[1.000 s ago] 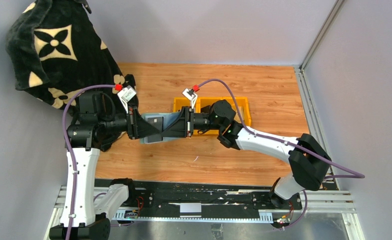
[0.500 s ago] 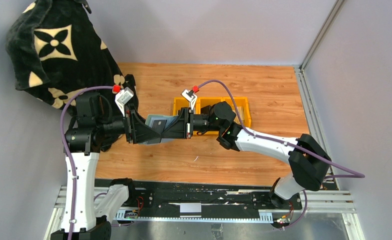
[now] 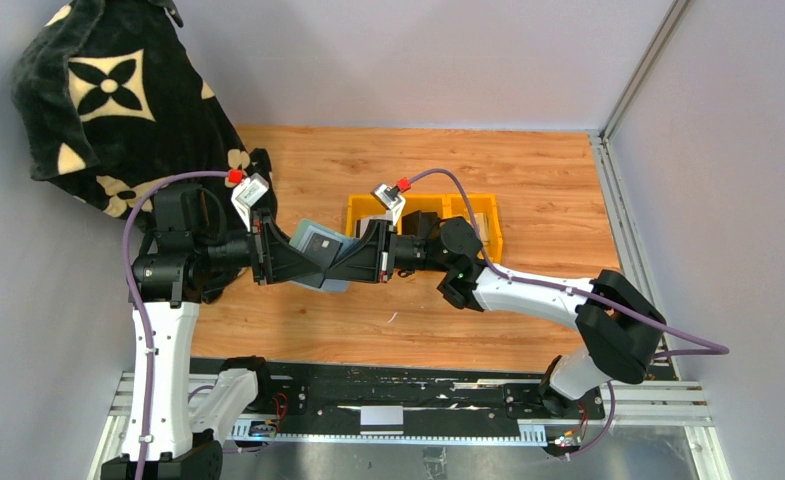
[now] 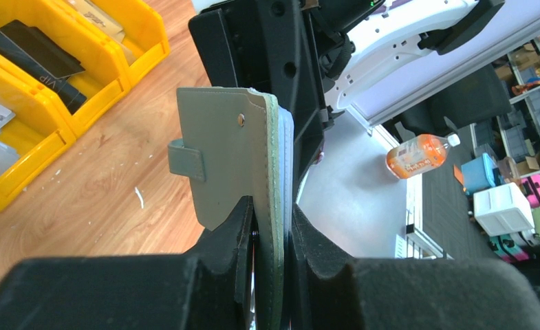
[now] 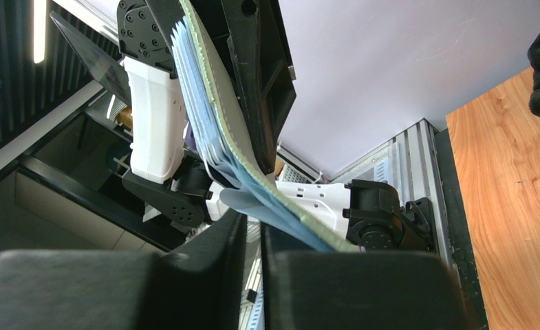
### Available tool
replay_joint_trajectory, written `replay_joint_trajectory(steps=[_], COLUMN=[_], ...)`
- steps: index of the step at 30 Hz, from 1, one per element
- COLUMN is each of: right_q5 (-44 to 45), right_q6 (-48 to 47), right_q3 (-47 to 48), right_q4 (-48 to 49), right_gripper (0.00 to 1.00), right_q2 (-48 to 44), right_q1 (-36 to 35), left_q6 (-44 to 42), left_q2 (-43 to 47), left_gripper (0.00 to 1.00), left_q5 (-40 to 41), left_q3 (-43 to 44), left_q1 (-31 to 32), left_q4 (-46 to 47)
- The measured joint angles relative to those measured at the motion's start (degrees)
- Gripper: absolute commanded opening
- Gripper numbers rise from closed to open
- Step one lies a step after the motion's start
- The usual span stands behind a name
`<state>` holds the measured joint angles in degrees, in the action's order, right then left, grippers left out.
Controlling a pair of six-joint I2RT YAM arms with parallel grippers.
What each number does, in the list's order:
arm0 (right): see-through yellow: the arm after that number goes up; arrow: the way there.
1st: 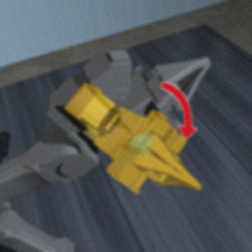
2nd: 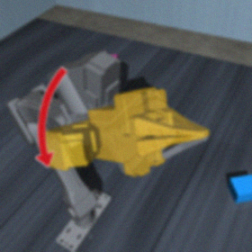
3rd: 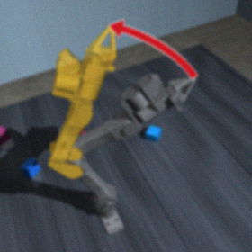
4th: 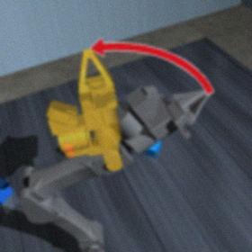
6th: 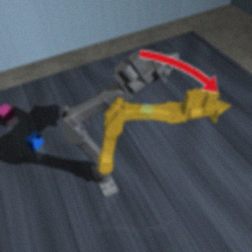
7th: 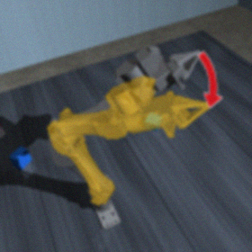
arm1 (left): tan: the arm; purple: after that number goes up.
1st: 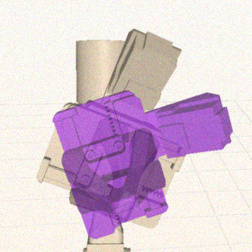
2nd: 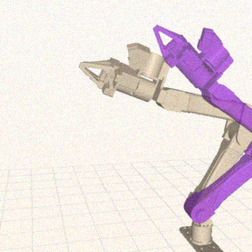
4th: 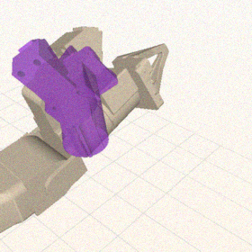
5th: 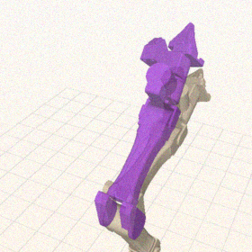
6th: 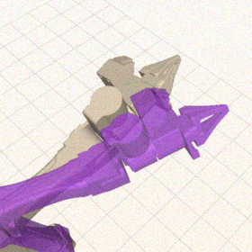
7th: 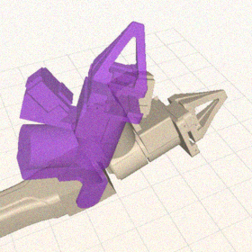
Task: Take the credit cards out of the card holder
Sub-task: Remove the credit card from the card holder.
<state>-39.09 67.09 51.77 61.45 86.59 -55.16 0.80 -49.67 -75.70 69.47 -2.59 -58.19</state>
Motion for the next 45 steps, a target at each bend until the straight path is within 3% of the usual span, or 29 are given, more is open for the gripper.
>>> replay_joint_trajectory(steps=[5, 11, 16, 23, 31, 36, 45], right_q5=[2.3, 3.1, 3.4, 5.2, 5.7, 5.6, 4.5], right_q6=[2.0, 5.2, 6.7, 7.1, 7.1, 7.0, 8.4], right_q3=[-1.2, -0.9, -1.0, -4.5, -6.4, -7.5, -6.2], right_q4=[3.1, 7.1, 10.7, 14.9, 17.0, 17.2, 19.2], right_gripper=[0.32, 0.08, 0.02, 0.0, 0.01, 0.14, 0.29], right_q2=[-0.3, 2.2, 3.2, 1.6, 0.1, -1.0, -0.9], right_q1=[0.0, 0.0, 0.1, 0.1, 0.2, 0.4, 0.7], left_q6=[0.0, 0.1, 0.6, 1.3, 1.7, 2.0, 2.4], left_q2=[0.0, 0.5, 0.6, 0.2, -0.8, -1.0, -1.0], left_gripper=[0.12, 0.25, 0.38, 0.32, 0.18, 0.16, 0.1], left_q5=[0.2, 0.4, -0.6, -4.1, -5.8, -6.4, -7.9], left_q3=[0.0, 0.0, 0.0, 0.0, 0.4, 0.8, 1.3], left_q1=[0.0, 0.0, -0.3, 0.2, 0.2, 0.2, 0.5], left_q4=[0.3, 1.1, 1.0, -0.3, -1.4, -1.8, -1.9])
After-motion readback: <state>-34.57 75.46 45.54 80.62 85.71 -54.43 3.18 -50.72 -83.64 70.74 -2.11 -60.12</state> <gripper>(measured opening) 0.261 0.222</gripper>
